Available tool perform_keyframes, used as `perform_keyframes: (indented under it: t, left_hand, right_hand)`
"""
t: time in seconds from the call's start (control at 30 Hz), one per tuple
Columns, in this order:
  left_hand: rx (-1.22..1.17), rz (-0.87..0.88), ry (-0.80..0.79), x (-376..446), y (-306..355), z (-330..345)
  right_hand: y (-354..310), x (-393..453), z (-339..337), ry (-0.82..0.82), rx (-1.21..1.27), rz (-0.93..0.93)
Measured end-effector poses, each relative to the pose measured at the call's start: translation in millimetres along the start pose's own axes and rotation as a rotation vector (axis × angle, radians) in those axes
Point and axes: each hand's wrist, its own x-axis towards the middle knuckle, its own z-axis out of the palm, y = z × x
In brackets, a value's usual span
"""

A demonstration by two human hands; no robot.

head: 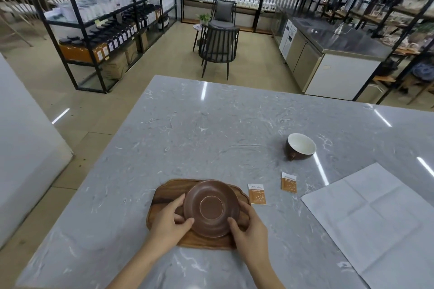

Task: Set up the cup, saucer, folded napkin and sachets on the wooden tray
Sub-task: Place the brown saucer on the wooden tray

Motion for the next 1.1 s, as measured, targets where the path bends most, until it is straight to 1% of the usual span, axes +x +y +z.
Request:
perform_keyframes:
  t: [0.13,0.2,0.3,0.47,0.8,1.1]
  left_hand:
    - [-0.083,-0.016,0.001,-8.0,-6.2,7.1]
    - [-0.12,-0.003,-0.045,-13.7,-10.7,9.4]
    - [-0.112,0.043,-0.121,-16.7,-18.4,10.5]
    - [-0.101,0.103,-0.143,-12.7,-25.8,9.8]
    - [-0.192,0.094,-0.117,-14.1,-28.8,10.1]
    - [-0.175,0.052,-0.129,-13.4,-24.9,7.2]
  right_hand:
    - [3.3,-4.6,1.3,-0.005,0.042,-0.005]
    - [5.4,-11.0,3.7,-0.05,0.101,-0.015]
    - [9.5,-19.3,5.0,-0.108,0.121,-0.056]
    - [12.5,-20.4,0.6,-0.166,0.116,-0.098]
    - [12.6,-21.2,2.2,-0.166,0.124,-0.116]
    - [9.7,-21.5,2.5,-0.159,0.148,-0.125]
